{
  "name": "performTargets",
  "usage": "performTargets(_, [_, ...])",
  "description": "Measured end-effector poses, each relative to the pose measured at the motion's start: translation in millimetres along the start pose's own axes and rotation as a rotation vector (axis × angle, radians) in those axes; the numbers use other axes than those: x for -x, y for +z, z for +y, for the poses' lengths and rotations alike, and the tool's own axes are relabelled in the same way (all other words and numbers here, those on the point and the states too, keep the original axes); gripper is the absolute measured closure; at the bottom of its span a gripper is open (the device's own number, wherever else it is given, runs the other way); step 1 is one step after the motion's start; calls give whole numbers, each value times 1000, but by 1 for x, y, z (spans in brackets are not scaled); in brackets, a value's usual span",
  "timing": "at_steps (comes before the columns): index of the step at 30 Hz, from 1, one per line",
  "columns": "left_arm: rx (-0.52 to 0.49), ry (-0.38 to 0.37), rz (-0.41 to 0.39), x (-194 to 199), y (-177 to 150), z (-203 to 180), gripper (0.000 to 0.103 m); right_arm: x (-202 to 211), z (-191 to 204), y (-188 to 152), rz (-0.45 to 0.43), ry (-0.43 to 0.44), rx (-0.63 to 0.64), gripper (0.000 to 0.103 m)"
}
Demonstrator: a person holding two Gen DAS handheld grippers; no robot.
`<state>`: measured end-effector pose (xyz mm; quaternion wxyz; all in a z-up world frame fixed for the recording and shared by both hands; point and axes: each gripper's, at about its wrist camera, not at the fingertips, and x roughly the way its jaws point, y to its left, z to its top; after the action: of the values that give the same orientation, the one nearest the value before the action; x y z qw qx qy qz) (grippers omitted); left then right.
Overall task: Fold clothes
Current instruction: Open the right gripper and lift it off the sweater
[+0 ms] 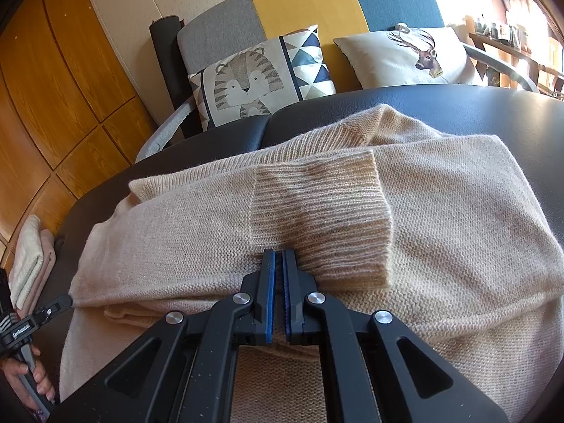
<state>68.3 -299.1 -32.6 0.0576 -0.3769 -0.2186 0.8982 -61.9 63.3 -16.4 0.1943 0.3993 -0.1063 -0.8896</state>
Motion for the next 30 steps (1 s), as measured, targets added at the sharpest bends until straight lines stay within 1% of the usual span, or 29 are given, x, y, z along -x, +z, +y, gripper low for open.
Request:
performTargets(1, [8, -8, -1, 3, -3, 2, 86, 5, -2, -2, 4, 4, 1, 102])
performTargets(6, [-41, -34, 14, 23, -26, -2, 85, 33, -13, -14, 27, 26, 5, 101])
performTargets(7, [-68, -26, 27, 27, -30, -6, 85, 38, -15, -17, 31, 31, 6, 96])
performTargets(9, [-93, -50, 56, 32, -38, -9, 85, 49, -20, -21, 40, 40, 8, 93])
performTargets(10, [-89, -71, 77, 34, -42, -9, 85, 55, -22, -24, 44, 44, 8, 81])
performTargets(11, [-82, -91, 97, 35, -46, -8, 85, 60, -24, -26, 49, 48, 9, 63])
performTargets(13, [-66, -122, 132, 36, -54, -5, 84, 71, -28, -31, 58, 57, 11, 45])
performTargets(19, [-34, -176, 145, 45, -65, 2, 84, 104, -41, -45, 84, 84, 16, 45])
performTargets(22, [-29, -178, 147, 50, -71, 4, 84, 124, -66, -67, 103, 42, -59, 45])
performTargets(25, [-45, -151, 158, 59, -79, 5, 84, 144, -84, -89, 103, 11, -113, 45])
performTargets(27, [-39, -159, 160, 64, -83, 7, 84, 159, -93, -102, 99, -5, -129, 45])
performTargets(29, [-25, -172, 164, 67, -86, 10, 84, 171, -99, -112, 102, -53, -138, 45])
performTargets(30, [-17, -179, 167, 68, -87, 11, 84, 176, -104, -116, 104, -61, -148, 45])
